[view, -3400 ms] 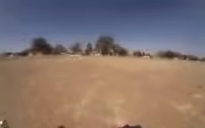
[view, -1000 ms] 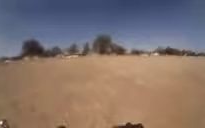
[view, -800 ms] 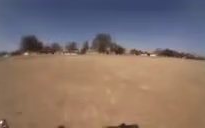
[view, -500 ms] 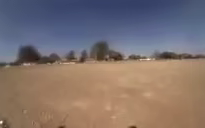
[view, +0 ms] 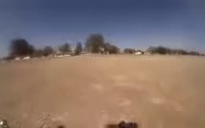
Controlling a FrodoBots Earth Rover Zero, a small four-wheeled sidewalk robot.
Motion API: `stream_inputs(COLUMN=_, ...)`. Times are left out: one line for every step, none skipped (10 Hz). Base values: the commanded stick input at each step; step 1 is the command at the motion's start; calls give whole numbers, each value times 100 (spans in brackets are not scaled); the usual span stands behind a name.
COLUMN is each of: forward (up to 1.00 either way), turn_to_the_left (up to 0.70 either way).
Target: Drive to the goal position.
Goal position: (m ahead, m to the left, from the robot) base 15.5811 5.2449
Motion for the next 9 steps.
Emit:
stream_inputs(forward=100, turn_to_the_left=0)
stream_inputs(forward=100, turn_to_the_left=0)
stream_inputs(forward=100, turn_to_the_left=0)
stream_inputs(forward=100, turn_to_the_left=0)
stream_inputs(forward=100, turn_to_the_left=0)
stream_inputs(forward=100, turn_to_the_left=0)
stream_inputs(forward=100, turn_to_the_left=0)
stream_inputs(forward=100, turn_to_the_left=0)
stream_inputs(forward=100, turn_to_the_left=0)
